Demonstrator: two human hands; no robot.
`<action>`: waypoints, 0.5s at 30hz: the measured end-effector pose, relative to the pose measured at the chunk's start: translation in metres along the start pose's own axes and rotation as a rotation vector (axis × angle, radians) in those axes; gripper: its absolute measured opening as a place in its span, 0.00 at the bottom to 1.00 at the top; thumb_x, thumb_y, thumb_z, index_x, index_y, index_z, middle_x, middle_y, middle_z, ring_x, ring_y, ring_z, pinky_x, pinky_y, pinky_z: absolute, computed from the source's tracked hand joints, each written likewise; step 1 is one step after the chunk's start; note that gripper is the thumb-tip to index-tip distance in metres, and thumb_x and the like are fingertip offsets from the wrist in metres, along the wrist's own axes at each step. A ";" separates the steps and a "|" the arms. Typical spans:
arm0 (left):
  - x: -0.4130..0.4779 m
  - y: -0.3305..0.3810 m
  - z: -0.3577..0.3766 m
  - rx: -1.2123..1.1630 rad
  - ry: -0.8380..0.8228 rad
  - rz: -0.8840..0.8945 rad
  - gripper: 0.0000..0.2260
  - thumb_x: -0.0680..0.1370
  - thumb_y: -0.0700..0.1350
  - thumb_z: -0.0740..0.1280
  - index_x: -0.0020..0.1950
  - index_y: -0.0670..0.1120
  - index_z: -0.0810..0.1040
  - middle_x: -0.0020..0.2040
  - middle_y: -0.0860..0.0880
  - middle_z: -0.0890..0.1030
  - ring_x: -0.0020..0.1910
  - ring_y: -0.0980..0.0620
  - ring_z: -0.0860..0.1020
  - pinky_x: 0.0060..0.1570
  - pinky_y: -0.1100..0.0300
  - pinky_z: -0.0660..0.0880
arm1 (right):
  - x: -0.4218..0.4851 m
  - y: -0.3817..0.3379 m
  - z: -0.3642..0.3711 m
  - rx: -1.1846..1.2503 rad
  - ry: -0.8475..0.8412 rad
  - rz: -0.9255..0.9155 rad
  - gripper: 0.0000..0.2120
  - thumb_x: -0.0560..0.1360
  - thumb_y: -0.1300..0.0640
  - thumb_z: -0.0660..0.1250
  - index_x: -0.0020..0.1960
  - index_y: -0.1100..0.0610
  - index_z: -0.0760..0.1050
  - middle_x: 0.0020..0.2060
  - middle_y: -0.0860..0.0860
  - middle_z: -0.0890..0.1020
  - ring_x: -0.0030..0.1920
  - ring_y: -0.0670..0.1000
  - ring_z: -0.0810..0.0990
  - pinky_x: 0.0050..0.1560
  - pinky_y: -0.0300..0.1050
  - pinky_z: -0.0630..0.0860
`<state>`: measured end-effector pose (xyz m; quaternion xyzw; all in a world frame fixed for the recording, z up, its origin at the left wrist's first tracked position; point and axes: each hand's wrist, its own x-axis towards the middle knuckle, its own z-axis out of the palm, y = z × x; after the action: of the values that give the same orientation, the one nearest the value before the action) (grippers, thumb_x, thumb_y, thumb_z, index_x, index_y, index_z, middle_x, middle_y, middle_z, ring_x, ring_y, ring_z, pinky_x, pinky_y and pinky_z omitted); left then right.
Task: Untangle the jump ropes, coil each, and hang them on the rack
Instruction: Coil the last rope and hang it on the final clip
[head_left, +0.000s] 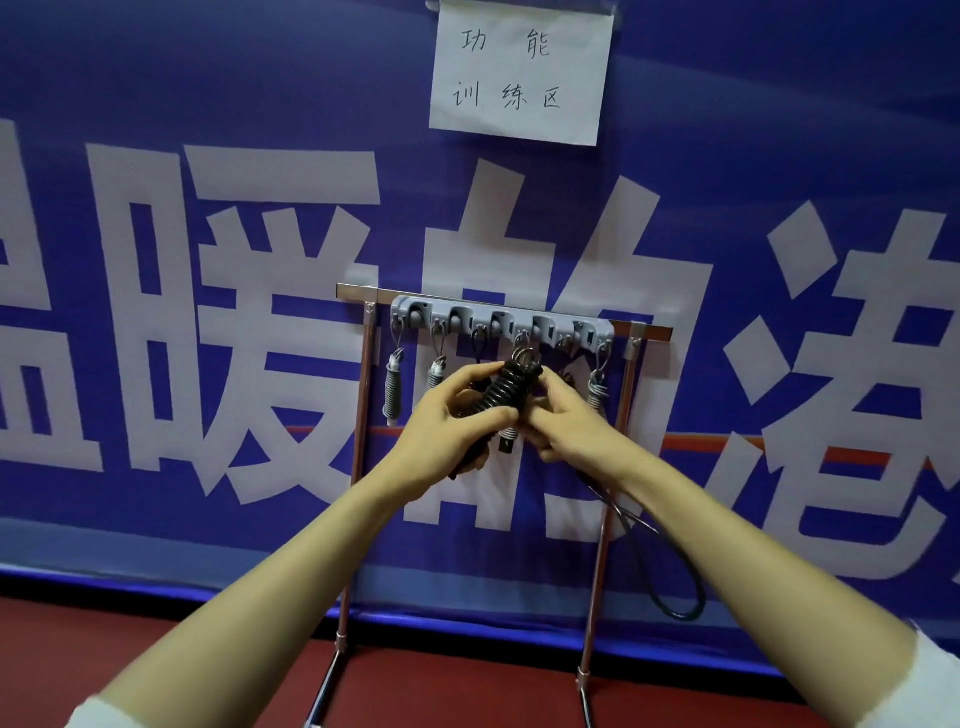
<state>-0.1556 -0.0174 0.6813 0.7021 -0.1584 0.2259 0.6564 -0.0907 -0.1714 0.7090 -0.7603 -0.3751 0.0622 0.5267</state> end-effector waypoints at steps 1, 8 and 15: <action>0.001 -0.001 0.001 0.026 0.014 -0.001 0.20 0.76 0.38 0.70 0.65 0.53 0.75 0.42 0.45 0.79 0.25 0.51 0.72 0.26 0.58 0.69 | -0.001 -0.001 0.000 -0.137 0.013 -0.015 0.15 0.82 0.62 0.56 0.66 0.51 0.65 0.33 0.46 0.75 0.28 0.43 0.68 0.25 0.34 0.64; 0.004 -0.007 -0.005 0.314 0.084 0.041 0.22 0.74 0.41 0.72 0.66 0.56 0.74 0.51 0.49 0.80 0.30 0.62 0.77 0.31 0.68 0.72 | -0.009 -0.007 -0.013 -0.887 -0.060 0.008 0.08 0.83 0.51 0.54 0.51 0.52 0.70 0.38 0.46 0.77 0.38 0.47 0.77 0.37 0.41 0.70; 0.013 -0.013 -0.014 0.656 0.040 0.048 0.27 0.73 0.47 0.72 0.71 0.58 0.70 0.58 0.54 0.79 0.39 0.59 0.77 0.46 0.53 0.80 | -0.019 -0.014 -0.013 -1.424 0.032 -0.206 0.12 0.84 0.53 0.52 0.61 0.55 0.71 0.55 0.52 0.78 0.54 0.54 0.76 0.45 0.48 0.70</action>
<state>-0.1394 -0.0018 0.6781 0.8676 -0.0808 0.2942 0.3928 -0.1044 -0.1909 0.7206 -0.8808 -0.3867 -0.2585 -0.0882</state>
